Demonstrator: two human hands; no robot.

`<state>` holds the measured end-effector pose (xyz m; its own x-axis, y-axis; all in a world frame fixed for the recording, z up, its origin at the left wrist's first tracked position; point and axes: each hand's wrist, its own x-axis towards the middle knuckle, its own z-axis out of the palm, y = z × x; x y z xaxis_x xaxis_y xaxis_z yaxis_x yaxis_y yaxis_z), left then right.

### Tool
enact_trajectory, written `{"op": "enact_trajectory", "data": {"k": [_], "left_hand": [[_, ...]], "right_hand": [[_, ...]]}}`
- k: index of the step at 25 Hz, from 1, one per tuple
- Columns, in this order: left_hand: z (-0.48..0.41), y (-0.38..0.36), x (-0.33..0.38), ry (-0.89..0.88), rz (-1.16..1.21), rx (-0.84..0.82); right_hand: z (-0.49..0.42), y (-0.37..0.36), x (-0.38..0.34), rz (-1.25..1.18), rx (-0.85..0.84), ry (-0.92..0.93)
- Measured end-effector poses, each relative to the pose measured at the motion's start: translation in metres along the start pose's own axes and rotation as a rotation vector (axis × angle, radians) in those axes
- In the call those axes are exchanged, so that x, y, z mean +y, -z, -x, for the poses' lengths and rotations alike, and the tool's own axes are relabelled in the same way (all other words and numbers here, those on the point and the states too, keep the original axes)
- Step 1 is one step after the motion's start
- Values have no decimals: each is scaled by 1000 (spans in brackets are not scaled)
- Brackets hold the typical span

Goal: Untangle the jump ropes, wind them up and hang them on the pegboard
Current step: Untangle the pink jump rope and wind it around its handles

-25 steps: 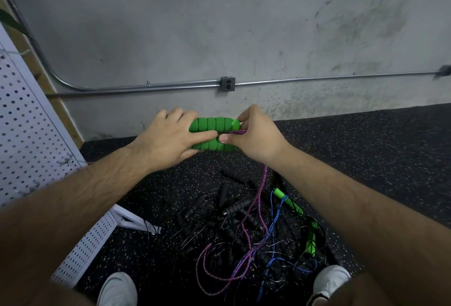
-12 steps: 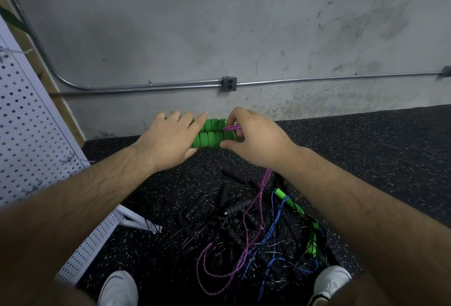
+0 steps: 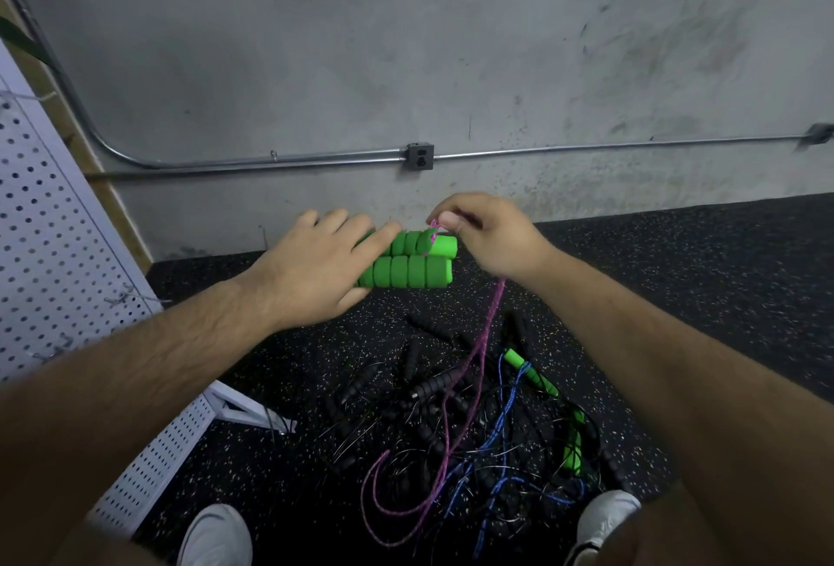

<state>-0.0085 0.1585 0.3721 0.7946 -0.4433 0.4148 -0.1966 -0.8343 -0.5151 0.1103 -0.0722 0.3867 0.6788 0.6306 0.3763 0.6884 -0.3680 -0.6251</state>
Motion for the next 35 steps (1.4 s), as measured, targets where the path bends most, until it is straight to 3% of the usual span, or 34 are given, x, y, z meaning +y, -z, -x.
{"op": "enact_trajectory", "data": {"k": [2,4,8,13,17,22,27,31,35], "left_hand": [[-2,4,1,36,-6,39],[-3,4,0,99,-91,4],[-2,-4,-10,182,-240,-167],[1,-18,-9,207,-243,-293],[6,-21,-4,152,-237,-346],[7,-3,20,-51,-202,-313],[7,13,29,-51,-146,-149],[6,15,19,18,-149,-104],[1,13,5,149,-184,-133]], "right_hand": [[10,-23,3,-189,-97,-176],[23,-49,-5,-189,-227,-280],[33,-75,-35,-110,-248,-201],[37,-46,-62,75,-311,-127],[29,-18,-65,278,-261,-32],[18,4,-50,458,-195,69],[11,11,-16,260,-202,4],[18,-19,5,-54,-142,-98],[34,-62,-10,-120,-273,-180]]}}
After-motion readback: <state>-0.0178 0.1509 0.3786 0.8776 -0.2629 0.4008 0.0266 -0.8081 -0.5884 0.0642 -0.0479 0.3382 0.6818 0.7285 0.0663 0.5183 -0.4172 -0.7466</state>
